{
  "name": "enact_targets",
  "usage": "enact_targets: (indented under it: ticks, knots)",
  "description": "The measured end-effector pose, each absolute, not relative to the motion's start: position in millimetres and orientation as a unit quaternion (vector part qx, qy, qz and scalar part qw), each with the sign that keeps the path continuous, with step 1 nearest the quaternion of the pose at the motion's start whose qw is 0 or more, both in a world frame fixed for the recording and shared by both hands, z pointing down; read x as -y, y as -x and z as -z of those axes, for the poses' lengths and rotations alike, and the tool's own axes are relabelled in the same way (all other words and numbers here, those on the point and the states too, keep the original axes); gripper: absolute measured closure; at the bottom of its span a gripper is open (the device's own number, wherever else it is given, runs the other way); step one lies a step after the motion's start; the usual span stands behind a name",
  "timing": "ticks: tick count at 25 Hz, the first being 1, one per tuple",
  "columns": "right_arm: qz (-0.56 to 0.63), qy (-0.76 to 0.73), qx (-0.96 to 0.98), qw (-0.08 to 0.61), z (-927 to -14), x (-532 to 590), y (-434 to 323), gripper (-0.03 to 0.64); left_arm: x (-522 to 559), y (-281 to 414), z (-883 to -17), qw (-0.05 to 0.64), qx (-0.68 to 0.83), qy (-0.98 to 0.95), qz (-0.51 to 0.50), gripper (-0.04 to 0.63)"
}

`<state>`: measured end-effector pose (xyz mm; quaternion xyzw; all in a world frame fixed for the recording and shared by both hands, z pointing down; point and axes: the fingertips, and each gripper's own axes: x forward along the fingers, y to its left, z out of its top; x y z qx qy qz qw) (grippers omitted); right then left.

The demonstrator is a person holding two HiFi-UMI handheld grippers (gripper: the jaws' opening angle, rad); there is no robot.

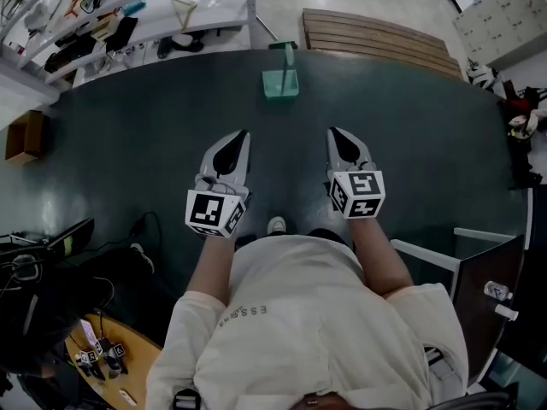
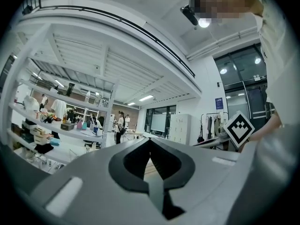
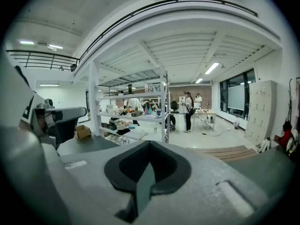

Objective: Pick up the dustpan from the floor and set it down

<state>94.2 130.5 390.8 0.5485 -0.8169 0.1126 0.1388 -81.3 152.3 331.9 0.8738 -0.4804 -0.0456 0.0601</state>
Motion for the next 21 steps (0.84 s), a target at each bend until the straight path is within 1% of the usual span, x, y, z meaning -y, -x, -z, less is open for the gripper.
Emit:
enact_targets:
  ticks: [7,15,21]
  knots:
    - [-0.102,-0.550,0.820,0.119,-374,-139,-104,0.627,-162,70,-323,0.058,0.479,-0.874,0.050,0.578]
    - [-0.097,-0.550,0.822,0.112,-367,-150,-108,0.627,-174,67,-319,0.046,0.485,-0.872,0.045,0.578]
    - [-0.118,-0.549,0.822,0.099,-367,-159,-112,0.627,-183,66,-315,0.043,0.485,-0.872,0.045,0.578]
